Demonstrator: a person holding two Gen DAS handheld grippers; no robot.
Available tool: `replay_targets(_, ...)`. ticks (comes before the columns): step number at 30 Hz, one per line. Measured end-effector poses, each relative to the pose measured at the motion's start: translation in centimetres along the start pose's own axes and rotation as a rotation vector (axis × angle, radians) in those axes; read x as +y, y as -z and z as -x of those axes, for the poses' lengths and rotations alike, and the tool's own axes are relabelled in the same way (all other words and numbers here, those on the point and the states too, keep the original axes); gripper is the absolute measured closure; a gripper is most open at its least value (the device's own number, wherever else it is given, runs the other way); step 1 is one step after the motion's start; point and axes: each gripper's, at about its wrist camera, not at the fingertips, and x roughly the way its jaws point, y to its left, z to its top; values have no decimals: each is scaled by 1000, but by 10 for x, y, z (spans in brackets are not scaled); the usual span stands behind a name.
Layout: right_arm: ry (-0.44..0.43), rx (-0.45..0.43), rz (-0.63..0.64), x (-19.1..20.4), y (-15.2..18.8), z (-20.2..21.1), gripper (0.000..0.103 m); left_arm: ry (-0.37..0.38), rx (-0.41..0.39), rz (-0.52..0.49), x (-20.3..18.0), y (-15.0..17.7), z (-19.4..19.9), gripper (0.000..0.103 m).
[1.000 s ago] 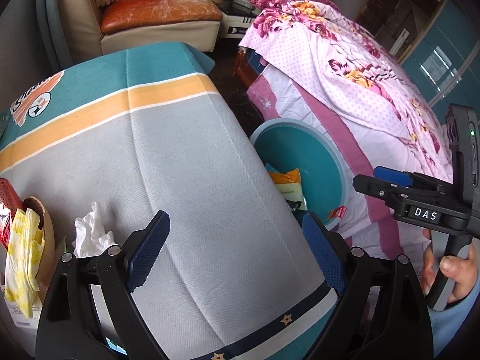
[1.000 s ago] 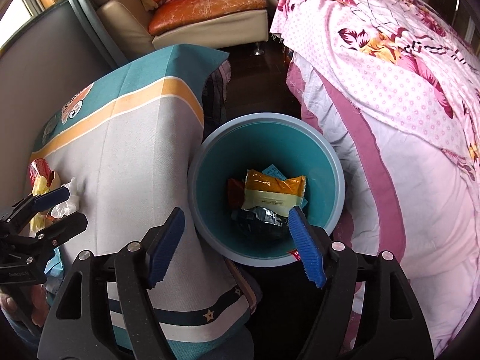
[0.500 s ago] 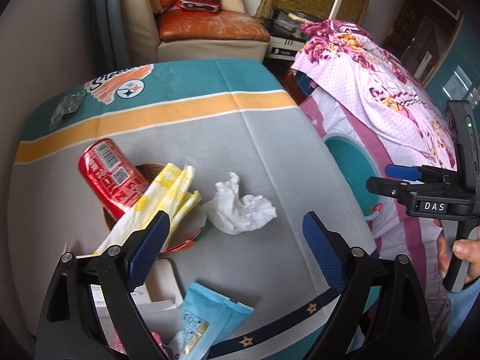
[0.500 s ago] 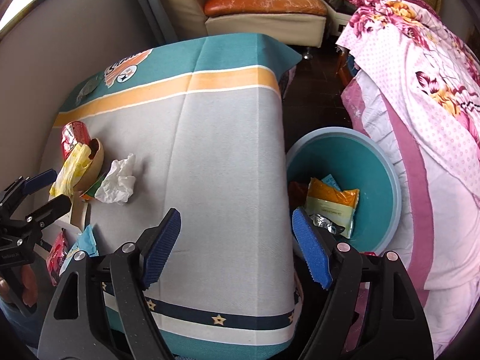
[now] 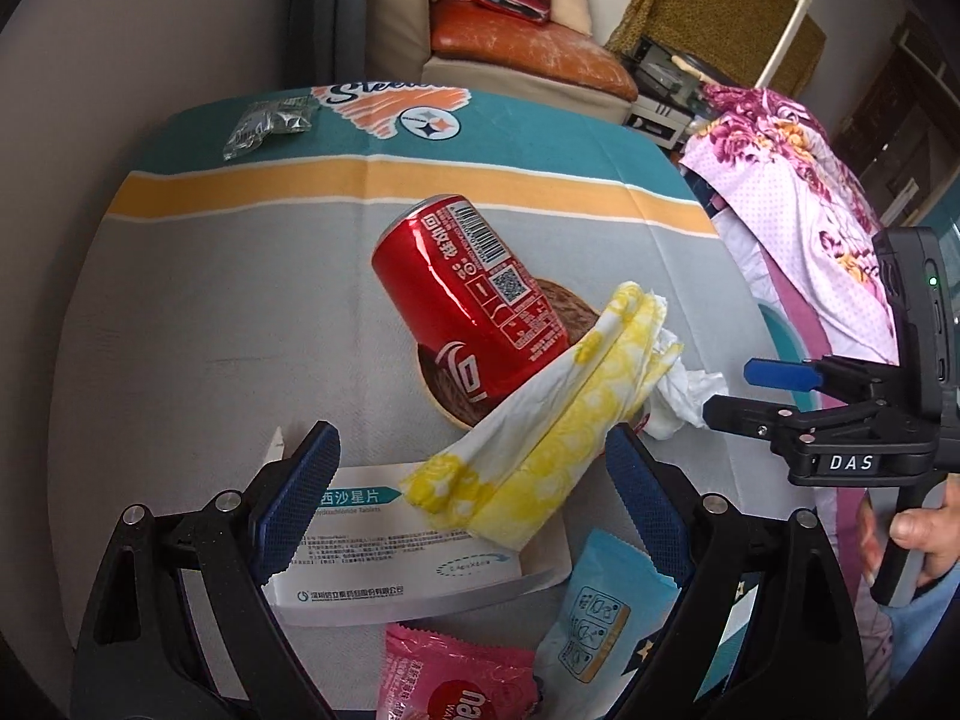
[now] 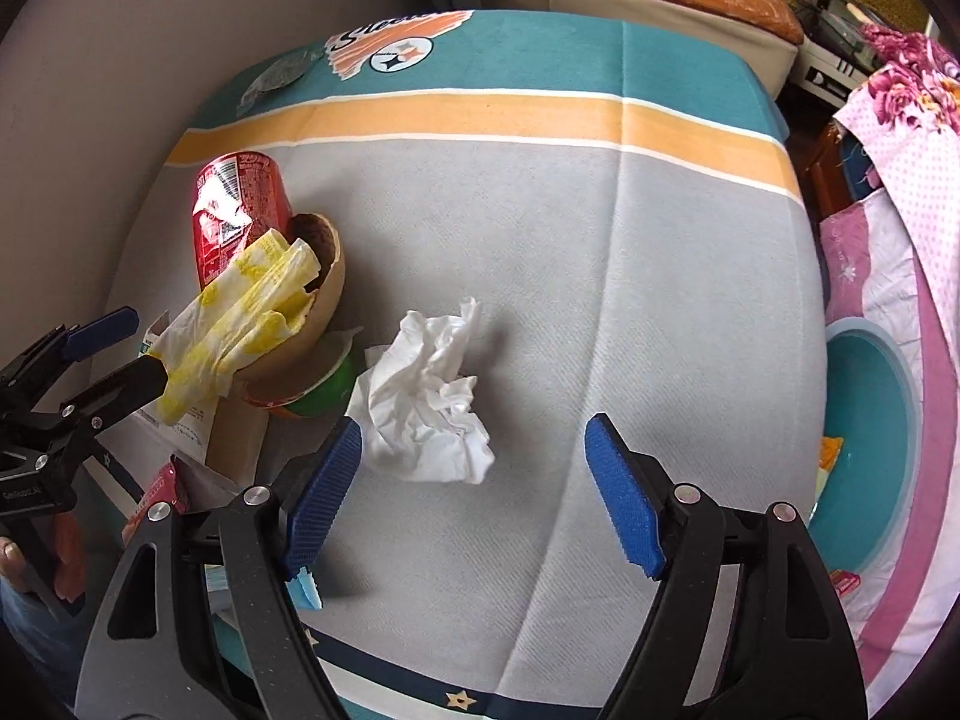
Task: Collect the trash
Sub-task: 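Grasp the crumpled white tissue with right tool while left tool grasps yellow-patterned napkin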
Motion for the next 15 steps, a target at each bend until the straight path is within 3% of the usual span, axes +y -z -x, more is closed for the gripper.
replay_targets(3, 3, 14, 0, 4, -5, -14, 37, 5, 7, 8, 7, 0, -1, 13)
replay_targets(5, -7, 29, -7, 4, -7, -22, 50, 12, 5, 7, 8, 0, -2, 13)
replay_targets(6, -12, 40, -6, 4, -6, -26, 51, 17, 6, 4, 8, 0, -3, 13)
replay_targets(7, -16, 49, -4, 4, -5, -29, 59, 23, 7, -1, 7, -1, -3, 13)
replay_targets(8, -19, 51, -2, 4, -4, -31, 76, 29, 8, -11, 4, -1, -3, 13)
replay_targets(9, -23, 51, 1, 4, -3, -31, 83, 32, 8, -23, 3, -2, -4, 13)
replay_targets(11, -33, 47, 5, 2, -2, -28, 88, 32, 13, -43, -5, -3, -7, 13)
replay_targets(15, -27, 33, -5, -8, 1, -17, 89, 31, 9, -81, -18, -2, -9, 13)
